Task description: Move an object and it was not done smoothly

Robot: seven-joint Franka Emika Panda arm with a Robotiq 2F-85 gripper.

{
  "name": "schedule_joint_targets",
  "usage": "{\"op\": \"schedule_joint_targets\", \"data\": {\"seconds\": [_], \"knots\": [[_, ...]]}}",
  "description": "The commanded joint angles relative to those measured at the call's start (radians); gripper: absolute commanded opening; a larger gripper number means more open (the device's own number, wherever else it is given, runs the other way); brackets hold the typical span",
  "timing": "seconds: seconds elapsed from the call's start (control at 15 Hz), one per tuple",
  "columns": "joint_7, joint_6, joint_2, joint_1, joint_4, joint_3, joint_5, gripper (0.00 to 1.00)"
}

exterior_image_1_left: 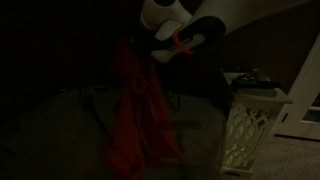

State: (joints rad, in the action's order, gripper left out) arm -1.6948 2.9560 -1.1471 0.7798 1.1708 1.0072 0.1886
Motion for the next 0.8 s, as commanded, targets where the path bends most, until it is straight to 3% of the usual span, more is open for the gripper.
{"op": "schedule_joint_targets", "data": {"seconds": [0.0, 0.07, 0.2, 0.33, 0.4, 0.6, 0.73], "knots": [[-0.128, -0.034, 0.068, 0.029, 0.082, 0.165, -0.04, 0.02], [-0.084, -0.017, 0.034, -0.008, 0.028, 0.069, -0.048, 0.06], [-0.108, -0.024, 0.056, -0.008, 0.049, 0.121, -0.047, 0.06], [-0.11, -0.024, 0.066, -0.004, 0.06, 0.127, -0.047, 0.06], [-0.112, -0.026, 0.066, 0.0, 0.062, 0.126, -0.048, 0.02], [-0.252, -0.069, -0.077, -0.074, -0.063, 0.267, -0.063, 0.02], [-0.323, -0.114, -0.11, -0.146, -0.137, 0.304, -0.069, 0.02]]}}
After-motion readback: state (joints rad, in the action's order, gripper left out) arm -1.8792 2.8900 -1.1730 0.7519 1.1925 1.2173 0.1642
